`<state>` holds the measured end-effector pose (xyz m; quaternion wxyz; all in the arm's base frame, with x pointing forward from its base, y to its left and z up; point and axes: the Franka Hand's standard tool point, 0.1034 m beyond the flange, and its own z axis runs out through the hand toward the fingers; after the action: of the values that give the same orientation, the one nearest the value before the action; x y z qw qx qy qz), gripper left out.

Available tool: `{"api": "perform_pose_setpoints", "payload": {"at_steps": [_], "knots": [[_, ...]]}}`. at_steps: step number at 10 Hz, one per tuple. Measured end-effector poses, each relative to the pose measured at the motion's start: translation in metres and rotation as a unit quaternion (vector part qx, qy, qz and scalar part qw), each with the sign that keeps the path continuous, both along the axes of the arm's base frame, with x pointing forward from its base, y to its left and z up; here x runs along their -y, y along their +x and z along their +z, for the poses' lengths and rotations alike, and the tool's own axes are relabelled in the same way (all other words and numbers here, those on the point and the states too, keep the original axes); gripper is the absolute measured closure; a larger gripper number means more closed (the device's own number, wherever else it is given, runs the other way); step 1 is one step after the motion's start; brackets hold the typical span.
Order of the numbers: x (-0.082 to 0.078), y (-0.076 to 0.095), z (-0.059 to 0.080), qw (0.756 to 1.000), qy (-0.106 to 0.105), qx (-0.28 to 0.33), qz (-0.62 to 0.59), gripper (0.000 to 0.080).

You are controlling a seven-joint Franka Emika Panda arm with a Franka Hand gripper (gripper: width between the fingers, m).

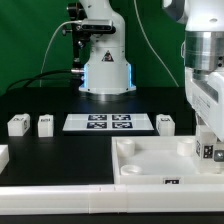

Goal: Assemble one leg

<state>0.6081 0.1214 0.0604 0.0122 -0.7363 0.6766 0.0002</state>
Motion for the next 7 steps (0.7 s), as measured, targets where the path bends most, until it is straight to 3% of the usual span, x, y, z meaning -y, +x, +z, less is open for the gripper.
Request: {"api": "perform_pose_setpoints", "payload": {"at_steps": [3,7], "knots": [[0.0072,-0.0008,-0.0007,0.987,-0.005,0.006,0.158,0.0150],[0.0098,-0.0003,-0.0015,0.924,-0.011,0.009,0.383,0.0150]]}}
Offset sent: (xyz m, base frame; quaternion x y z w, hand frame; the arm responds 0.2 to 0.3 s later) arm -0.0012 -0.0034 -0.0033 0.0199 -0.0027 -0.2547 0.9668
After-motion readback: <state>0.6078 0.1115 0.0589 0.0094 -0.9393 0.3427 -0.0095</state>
